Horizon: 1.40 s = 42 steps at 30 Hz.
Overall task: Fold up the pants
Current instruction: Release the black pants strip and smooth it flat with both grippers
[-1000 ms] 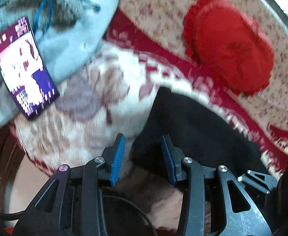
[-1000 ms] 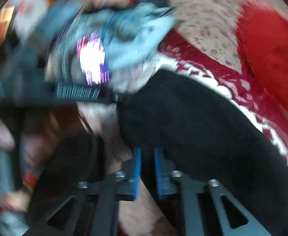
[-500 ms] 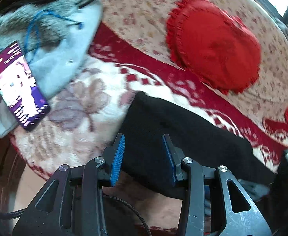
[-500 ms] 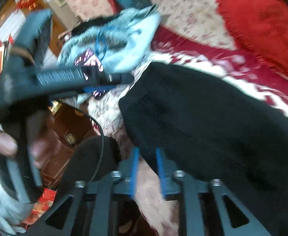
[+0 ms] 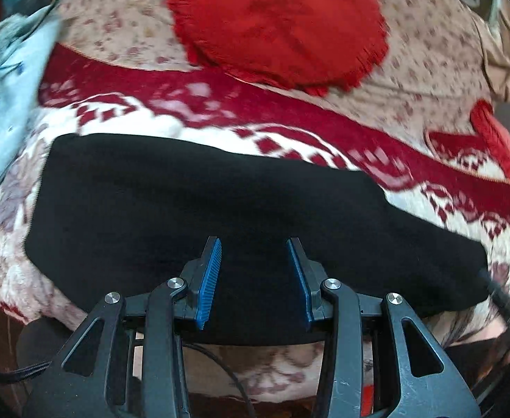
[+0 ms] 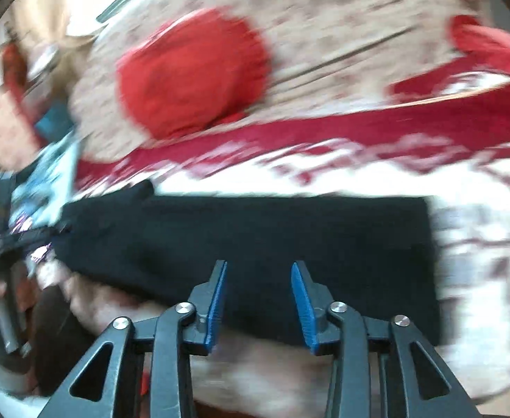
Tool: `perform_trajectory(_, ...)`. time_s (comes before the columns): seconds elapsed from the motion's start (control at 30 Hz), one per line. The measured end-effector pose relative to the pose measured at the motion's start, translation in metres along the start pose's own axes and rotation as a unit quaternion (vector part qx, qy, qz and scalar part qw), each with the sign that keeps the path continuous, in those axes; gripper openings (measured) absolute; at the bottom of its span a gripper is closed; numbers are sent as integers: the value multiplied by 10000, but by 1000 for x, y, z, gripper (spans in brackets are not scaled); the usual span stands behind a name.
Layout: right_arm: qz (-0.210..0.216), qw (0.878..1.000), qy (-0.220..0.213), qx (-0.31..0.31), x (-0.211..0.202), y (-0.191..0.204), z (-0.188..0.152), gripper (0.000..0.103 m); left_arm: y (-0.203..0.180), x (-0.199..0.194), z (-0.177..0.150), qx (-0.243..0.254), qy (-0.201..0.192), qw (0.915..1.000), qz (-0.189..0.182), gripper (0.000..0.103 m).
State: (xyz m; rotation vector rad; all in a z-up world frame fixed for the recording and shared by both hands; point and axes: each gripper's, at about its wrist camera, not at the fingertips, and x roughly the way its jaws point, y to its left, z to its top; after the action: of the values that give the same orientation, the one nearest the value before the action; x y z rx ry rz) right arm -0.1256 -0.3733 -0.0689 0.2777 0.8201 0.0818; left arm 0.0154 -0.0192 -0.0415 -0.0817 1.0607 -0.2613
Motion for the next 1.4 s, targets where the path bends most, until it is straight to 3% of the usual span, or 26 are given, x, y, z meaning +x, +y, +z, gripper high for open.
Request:
perform_trajectory(0.17,-1104,9931,-280,272,-17,-42,14,39,-30,5,-2,361,7,9993,14,38)
perform_trajectory(0.27,-1013,9941,-89,373,-10,-66,14,36,-44,11,-3,503,88,9987,-10,38)
perform_trajectory(0.3,-948,9948,-29,381,-7,-68,14,22,-51,14,-4,572,127,9983,-12,38)
perform_trajectory(0.37,-873,9955,-55,364,-4,-72,14,5,-61,16,-5,692,152,9975,-22,38)
perform_trajectory(0.5,-1164,9927,-310,85,-7,-66,26,4,-78,15,-8,850,96,9963,-95,38)
perform_trajectory(0.6,-1357,9907,-99,36,16,-73,29,3,-89,21,-11,1001,113,9949,-30,38)
perform_trajectory(0.7,-1265,9919,10,150,22,-81,26,3,-96,25,-12,1070,110,9942,54,38)
perform_trajectory(0.93,-848,9945,-426,453,-22,-78,30,7,-108,24,-11,1172,33,9931,37,38)
perform_trajectory(1.0,-557,9968,-487,299,-33,-64,27,15,-114,24,-11,1219,24,9925,22,38)
perform_trajectory(1.07,-305,9985,-437,124,-37,-48,23,21,-120,24,-12,1251,16,9921,-11,38)
perform_trajectory(1.2,108,9999,-131,30,-28,-34,8,21,-132,24,-15,1360,28,9907,-66,38)
perform_trajectory(1.27,-11,9999,99,-75,-15,-33,0,21,-138,26,-17,1422,41,9898,-76,38)
perform_trajectory(1.4,-646,9973,330,-80,12,-58,-5,21,-153,33,-21,1530,117,9881,-107,38)
